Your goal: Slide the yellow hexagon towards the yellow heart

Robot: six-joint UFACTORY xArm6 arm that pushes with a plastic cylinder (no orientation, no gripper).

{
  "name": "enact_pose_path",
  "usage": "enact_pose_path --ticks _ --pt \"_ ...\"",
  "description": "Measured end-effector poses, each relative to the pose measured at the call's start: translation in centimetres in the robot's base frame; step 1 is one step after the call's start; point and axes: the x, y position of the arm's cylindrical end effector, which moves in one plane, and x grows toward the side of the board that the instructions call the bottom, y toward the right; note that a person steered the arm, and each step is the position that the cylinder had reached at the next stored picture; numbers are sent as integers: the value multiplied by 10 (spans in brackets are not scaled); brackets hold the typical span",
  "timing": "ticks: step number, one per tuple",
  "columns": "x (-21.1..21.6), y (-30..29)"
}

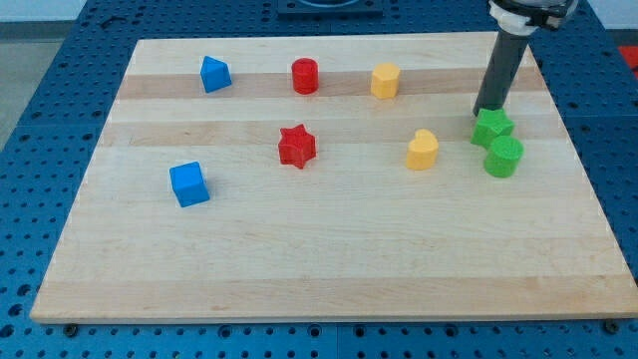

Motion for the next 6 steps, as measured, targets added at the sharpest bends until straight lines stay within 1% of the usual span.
enact_pose_path --ticks 1,2,3,4,5,6 --pt "21 -1" --pt "19 1" --pt "-36 2" --pt "-111 -13" --pt "-136 -35" --pt "-147 -81"
